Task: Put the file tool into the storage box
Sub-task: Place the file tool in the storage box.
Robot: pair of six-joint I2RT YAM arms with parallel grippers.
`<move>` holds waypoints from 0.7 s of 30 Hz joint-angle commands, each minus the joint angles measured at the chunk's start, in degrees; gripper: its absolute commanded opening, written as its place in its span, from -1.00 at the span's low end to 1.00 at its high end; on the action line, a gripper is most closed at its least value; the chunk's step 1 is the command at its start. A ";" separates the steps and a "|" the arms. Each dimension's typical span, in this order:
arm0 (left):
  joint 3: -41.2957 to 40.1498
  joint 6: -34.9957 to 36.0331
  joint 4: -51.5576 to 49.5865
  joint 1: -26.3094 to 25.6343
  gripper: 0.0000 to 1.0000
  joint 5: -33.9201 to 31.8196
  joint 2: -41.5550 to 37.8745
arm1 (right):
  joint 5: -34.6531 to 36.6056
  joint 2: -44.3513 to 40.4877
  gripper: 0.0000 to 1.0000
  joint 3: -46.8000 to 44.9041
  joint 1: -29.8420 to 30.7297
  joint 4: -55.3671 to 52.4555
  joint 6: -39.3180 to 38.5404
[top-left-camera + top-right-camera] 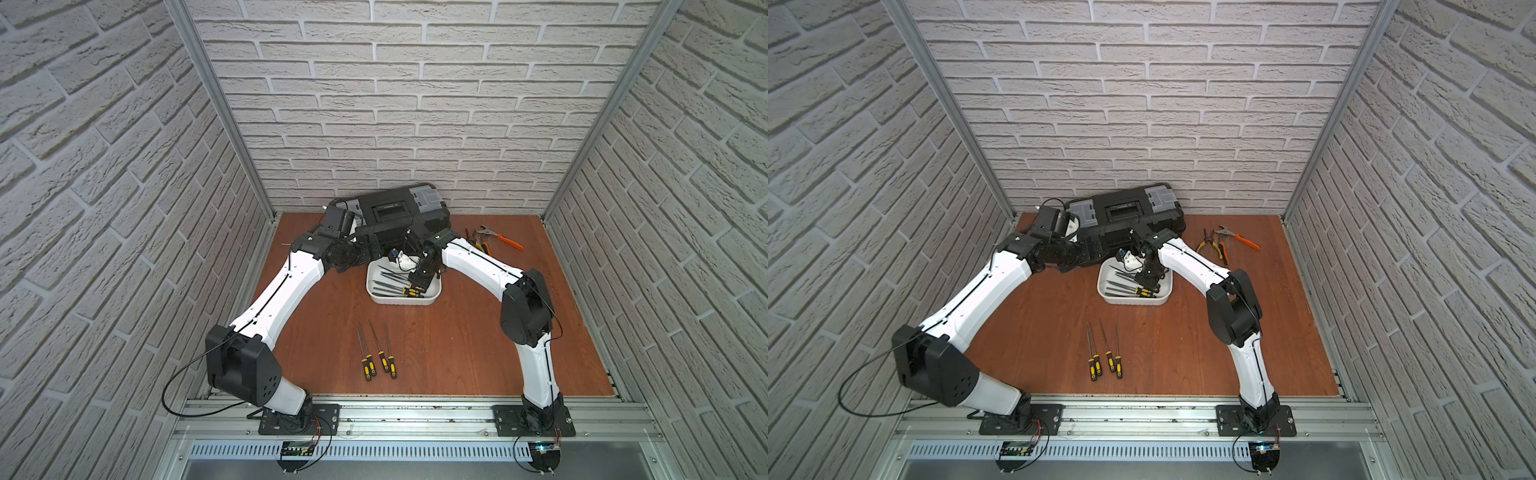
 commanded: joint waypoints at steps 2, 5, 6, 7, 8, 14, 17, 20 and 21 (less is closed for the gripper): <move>2.19 -1.80 1.86 -0.81 0.97 -2.86 1.03 | 4.02 0.86 -0.95 -0.43 -0.53 5.64 -3.36; 3.22 -2.03 1.13 -1.34 0.97 -3.56 1.69 | 4.37 2.28 -0.95 -0.40 -0.67 6.13 -5.29; 3.64 -1.95 0.62 -1.62 0.96 -3.93 1.93 | 4.39 2.71 -0.95 -0.48 -0.78 6.09 -5.68; 4.01 -1.86 0.08 -1.72 0.97 -4.25 2.20 | 4.03 2.88 -0.95 -0.75 -1.03 6.37 -5.66; 4.26 -1.77 -0.28 -1.90 0.97 -4.47 2.31 | 3.43 2.84 -0.95 -0.97 -1.21 6.58 -5.49; 4.63 -1.96 -0.82 -2.42 0.97 -5.12 2.74 | 2.08 2.83 -0.95 -3.52 -1.29 7.89 -4.86; 5.73 -1.95 -1.46 -2.82 0.96 -5.35 3.44 | 1.63 2.71 -0.90 -4.85 -1.32 8.12 -4.39; 6.72 -1.95 -1.92 -3.34 0.97 -5.54 4.24 | 4.46 2.89 -0.75 -5.32 -1.29 9.56 -1.89; 6.86 -1.95 -1.88 -3.57 0.97 -5.30 4.54 | 5.47 3.17 -0.64 -5.09 -1.35 9.63 -1.28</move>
